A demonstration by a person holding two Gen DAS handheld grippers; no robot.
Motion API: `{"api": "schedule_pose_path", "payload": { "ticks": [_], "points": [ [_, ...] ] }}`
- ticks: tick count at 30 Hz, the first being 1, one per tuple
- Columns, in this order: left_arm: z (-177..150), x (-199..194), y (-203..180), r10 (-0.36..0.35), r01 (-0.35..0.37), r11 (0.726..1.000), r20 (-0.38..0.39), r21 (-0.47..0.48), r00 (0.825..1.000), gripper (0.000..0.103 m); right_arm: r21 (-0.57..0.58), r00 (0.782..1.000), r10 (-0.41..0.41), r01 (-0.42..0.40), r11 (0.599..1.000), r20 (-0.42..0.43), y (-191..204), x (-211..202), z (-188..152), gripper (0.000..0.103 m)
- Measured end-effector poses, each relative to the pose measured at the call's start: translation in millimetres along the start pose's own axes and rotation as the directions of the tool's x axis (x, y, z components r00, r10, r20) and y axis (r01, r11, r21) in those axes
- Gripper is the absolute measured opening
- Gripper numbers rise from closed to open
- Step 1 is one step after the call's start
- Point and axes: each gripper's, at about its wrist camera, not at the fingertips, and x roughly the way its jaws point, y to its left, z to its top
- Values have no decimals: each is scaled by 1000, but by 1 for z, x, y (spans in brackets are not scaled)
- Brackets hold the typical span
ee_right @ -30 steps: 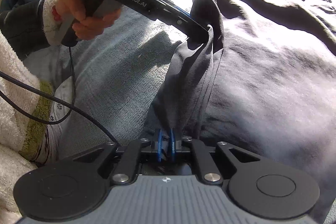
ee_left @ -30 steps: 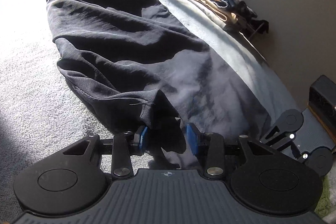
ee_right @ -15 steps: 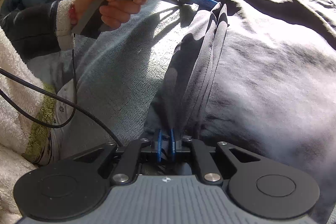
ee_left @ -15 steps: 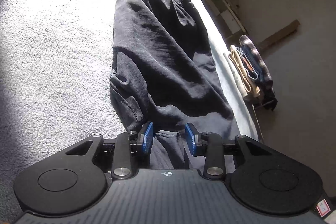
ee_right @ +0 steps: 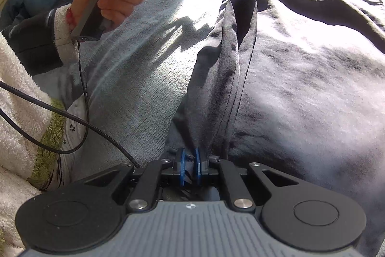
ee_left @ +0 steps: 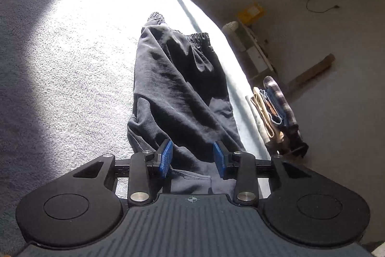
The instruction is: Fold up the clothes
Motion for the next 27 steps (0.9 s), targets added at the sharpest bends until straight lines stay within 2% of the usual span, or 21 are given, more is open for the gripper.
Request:
{"api": "schedule_pose_path", "payload": {
  "ticks": [3,8,10,17,23,27],
  "points": [
    [-13,-10,-9,4,-4,1000,-27,26,1000,38,2,1000,-1,1,1000,0,-2,-2,-1,9],
    [-42,-16,-12,-15,13,1000,-122,-19,992,38,6,1000,-10,10,1000,2,0,-2,0,9],
    [-54,-16,-14,-33,26,999,-179,-41,983,38,8,1000,-15,15,1000,3,1,-1,1,9],
    [-82,-17,-28,-65,59,998,-313,-28,948,41,12,999,-37,37,999,4,3,-1,2,10],
    [-99,-6,-40,-41,57,998,-404,27,914,41,29,999,-51,51,998,9,3,-2,1,10],
    [-110,-1,-41,-25,41,999,-443,28,896,41,44,998,-54,53,998,15,2,-3,0,11]
  ]
}}
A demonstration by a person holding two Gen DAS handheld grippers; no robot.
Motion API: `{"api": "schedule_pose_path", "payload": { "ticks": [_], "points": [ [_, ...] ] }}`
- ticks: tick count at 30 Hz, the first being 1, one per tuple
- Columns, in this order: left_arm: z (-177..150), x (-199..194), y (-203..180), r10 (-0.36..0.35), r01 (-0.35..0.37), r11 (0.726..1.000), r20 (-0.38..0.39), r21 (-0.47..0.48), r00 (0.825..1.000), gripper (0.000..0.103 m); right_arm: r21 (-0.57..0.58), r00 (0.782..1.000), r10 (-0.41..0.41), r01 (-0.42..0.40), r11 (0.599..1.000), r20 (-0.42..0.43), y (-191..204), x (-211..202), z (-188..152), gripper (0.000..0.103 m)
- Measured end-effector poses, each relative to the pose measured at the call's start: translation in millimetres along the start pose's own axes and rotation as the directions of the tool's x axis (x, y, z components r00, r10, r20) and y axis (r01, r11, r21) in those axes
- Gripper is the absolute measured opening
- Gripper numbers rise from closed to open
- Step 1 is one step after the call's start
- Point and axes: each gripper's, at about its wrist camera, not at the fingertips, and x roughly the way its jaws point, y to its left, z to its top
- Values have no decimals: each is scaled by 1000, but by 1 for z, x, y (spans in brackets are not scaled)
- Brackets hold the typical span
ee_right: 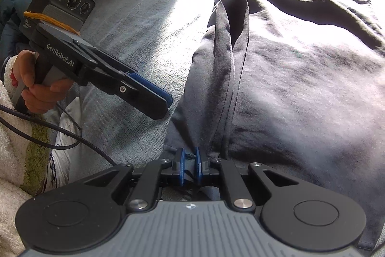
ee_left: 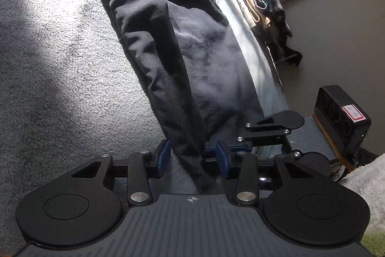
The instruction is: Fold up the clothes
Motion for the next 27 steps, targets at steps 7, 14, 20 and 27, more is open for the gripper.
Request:
{"api": "schedule_pose_path", "payload": {
  "ticks": [7,14,20,27],
  "points": [
    [-3,4,2,12,-12,1000,-21,-14,1000,41,17,1000,1,-1,1000,9,1,0,-2,11],
    [-4,3,4,3,-4,999,-25,-31,1000,41,136,998,55,-59,989,32,-15,-4,-7,12],
    [-3,4,6,-11,9,999,-27,-48,1000,41,219,994,94,-104,970,58,-27,-8,-15,12],
    [-3,8,5,-19,17,999,-48,-45,999,41,241,993,101,-114,964,66,-31,-14,-19,12]
  ]
}}
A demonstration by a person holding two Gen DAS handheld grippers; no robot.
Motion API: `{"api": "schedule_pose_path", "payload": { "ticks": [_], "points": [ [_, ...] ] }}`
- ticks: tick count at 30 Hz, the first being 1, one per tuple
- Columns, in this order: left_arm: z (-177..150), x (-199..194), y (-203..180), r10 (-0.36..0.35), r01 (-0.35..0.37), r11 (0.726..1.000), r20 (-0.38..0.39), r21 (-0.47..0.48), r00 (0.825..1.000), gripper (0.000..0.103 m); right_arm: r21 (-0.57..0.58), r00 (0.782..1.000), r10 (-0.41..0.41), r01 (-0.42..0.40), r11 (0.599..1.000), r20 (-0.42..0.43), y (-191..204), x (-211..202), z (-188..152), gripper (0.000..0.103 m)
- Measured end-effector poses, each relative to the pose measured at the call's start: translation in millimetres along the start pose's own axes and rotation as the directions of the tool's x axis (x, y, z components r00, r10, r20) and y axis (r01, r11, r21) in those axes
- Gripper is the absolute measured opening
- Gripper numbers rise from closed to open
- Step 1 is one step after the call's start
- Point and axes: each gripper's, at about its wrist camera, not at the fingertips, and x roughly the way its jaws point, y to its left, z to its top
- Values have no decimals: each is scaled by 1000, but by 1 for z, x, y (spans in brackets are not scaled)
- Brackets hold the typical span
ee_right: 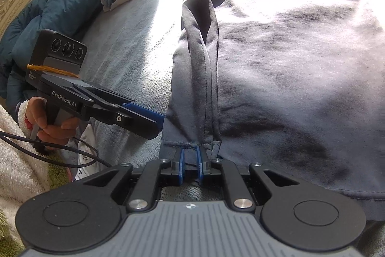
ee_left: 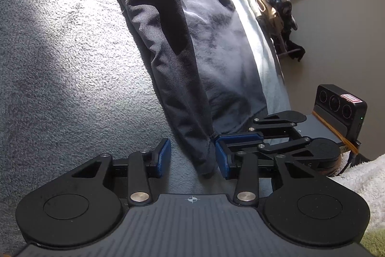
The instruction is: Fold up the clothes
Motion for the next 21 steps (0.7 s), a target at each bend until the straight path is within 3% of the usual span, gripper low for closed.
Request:
{"api": "schedule_pose_path", "payload": {
  "ticks": [6,11,15,19,21],
  "points": [
    [-1,9,-1,-19,19,1000,-26,-6,999,41,55,999,13,-15,998,30,-10,-11,0,13],
    [-1,14,2,-50,49,998,-26,-51,998,40,230,980,-13,-34,973,199,-48,-52,3,19],
    [1,17,7,-80,77,992,-24,-103,996,40,403,933,-128,-19,915,336,-92,-92,0,25],
    [3,20,7,-95,91,988,-30,-127,995,40,552,896,-233,-17,834,379,-133,-112,-10,34],
    [3,22,6,-96,91,988,-34,-123,995,40,604,894,-243,-38,796,376,-148,-110,-17,36]
  ]
}}
